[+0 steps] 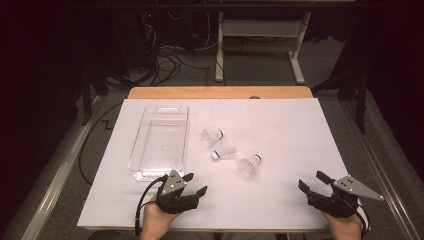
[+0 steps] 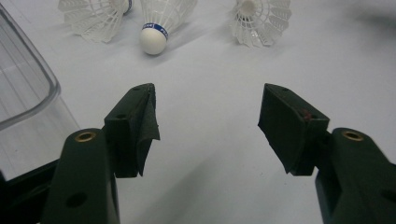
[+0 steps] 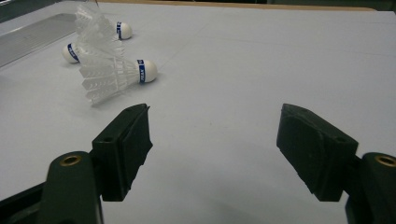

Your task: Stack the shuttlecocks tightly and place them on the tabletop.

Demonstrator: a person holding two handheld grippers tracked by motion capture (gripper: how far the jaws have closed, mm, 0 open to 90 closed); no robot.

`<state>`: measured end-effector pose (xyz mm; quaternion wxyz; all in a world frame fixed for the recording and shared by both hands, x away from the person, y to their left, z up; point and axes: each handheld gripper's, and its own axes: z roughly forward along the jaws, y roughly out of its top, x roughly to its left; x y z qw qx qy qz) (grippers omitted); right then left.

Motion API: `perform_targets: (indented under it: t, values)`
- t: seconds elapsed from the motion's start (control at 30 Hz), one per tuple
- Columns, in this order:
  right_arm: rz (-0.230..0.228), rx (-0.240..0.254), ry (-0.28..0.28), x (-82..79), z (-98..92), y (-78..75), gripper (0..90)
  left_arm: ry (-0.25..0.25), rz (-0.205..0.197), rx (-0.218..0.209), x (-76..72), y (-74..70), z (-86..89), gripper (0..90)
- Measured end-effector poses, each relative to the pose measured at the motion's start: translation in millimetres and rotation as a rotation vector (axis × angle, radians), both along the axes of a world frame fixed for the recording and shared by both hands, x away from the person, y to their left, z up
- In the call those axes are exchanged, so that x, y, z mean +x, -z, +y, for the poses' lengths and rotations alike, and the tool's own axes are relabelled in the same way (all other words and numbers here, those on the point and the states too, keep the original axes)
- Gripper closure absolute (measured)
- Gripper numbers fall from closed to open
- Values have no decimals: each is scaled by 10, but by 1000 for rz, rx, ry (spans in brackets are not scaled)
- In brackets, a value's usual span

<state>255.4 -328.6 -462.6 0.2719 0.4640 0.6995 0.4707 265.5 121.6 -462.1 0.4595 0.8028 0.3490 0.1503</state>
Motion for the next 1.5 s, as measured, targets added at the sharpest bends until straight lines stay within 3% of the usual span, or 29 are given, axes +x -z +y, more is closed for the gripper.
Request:
perform_targets:
  t: [0.33, 0.7, 1.17, 1.3, 1.5]
  values:
    - [-2, 3, -1, -2, 0, -1, 265, -20, 26, -4, 86, -54, -67, 365]
    - [-1, 4, -4, -4, -1, -2, 266, -38, 102, -9, 178, -95, -101, 365]
    - [0, 4, -7, -7, 4, -3, 267, -62, 112, 39, 269, -196, -255, 372]
    - [0, 5, -9, -6, 6, -3, 267, -73, 111, 72, 276, -202, -287, 382]
    - [-1, 5, -11, -8, 6, -3, 268, -73, 123, 58, 310, -242, -292, 387]
